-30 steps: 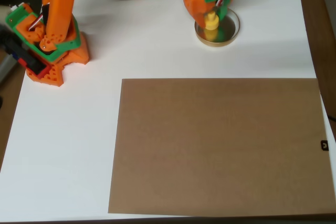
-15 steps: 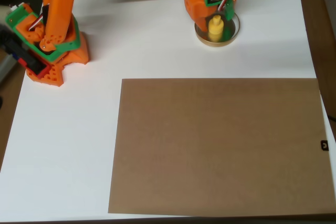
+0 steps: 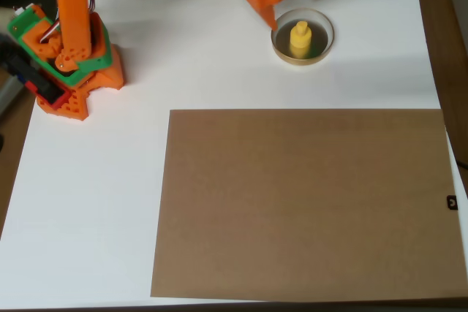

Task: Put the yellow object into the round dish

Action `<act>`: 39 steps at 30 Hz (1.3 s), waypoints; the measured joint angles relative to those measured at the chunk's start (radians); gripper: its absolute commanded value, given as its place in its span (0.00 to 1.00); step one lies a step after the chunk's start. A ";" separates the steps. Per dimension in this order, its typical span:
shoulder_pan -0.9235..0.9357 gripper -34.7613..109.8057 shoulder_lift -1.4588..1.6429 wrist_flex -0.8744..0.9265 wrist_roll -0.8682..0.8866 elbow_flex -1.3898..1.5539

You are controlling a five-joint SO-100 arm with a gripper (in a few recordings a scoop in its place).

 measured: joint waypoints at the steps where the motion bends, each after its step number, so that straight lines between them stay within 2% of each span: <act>1: 0.006 0.46 0.034 0.005 -0.018 0.020; 10: 0.149 0.46 0.379 0.109 -0.198 0.302; 19: 0.491 0.45 0.770 0.121 -0.301 0.563; 26: 0.738 0.45 1.008 0.046 -0.264 0.698; 39: 1.029 0.41 1.342 -0.127 -0.011 0.904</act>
